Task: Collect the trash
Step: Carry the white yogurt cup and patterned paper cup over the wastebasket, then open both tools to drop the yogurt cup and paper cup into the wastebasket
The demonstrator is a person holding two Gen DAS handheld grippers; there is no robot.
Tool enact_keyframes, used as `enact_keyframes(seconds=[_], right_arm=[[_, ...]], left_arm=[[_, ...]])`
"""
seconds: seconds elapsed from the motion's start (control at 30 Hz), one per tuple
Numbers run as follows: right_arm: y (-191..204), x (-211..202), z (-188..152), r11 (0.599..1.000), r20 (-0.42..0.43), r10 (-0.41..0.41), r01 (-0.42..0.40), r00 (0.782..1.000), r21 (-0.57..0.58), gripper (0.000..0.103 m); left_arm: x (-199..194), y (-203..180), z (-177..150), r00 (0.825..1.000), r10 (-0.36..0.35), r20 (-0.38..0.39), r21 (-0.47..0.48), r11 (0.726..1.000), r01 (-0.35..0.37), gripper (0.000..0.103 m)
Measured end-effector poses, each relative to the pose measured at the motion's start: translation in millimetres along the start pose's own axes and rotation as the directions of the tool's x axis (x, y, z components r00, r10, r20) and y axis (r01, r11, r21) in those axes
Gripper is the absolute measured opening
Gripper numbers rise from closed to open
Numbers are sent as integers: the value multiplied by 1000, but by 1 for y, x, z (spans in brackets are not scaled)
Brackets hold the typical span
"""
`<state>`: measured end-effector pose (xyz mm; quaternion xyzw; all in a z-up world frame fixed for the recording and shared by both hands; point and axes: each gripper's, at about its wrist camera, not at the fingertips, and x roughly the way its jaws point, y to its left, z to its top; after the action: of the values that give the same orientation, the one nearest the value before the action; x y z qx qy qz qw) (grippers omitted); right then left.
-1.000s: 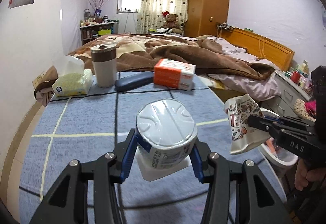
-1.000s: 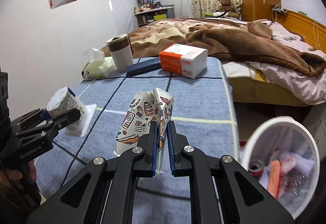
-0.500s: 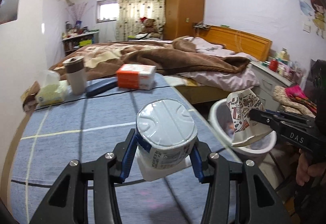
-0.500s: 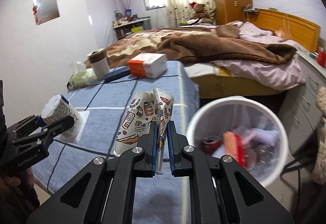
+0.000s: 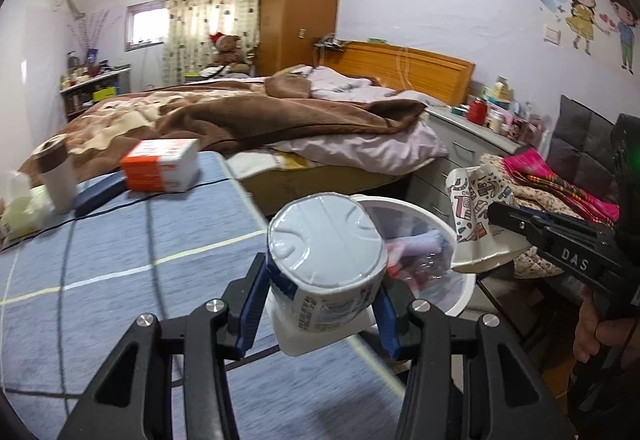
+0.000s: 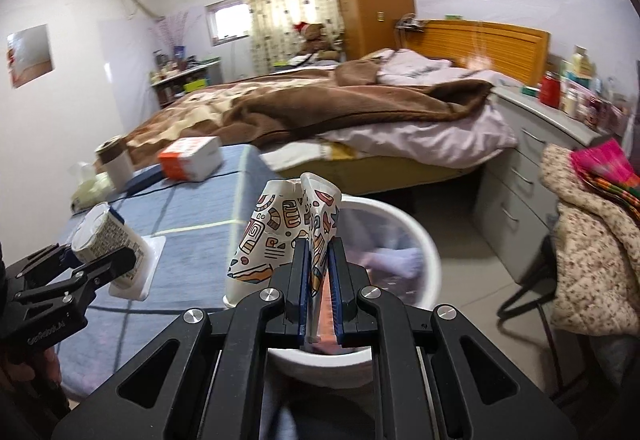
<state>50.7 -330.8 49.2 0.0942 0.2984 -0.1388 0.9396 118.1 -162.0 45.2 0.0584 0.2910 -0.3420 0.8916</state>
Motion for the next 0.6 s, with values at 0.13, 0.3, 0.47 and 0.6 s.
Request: enact_keyframes(seconds=[0.13,0.3,0.47,0.6], right_arm=[[-20,12,-3,999,-28,-39,40,999,21,10],[-41,29,-3,997,-56,-66,68,996,35,10],[-59,52,-1,997,-110,-64,67,992,25,10],[-66,69,2,998,-147,-45,50,988,27,10]], left_arm=[[16,-23,2,1000,7,1,68,998,-7,50],[48,-43,2,997,-36,-63,67,997,40,50],[83,-59,-4,992,-37,-123,77,996,46,50],[100,-68,-9,987,-45,-157,85,995,59,50]])
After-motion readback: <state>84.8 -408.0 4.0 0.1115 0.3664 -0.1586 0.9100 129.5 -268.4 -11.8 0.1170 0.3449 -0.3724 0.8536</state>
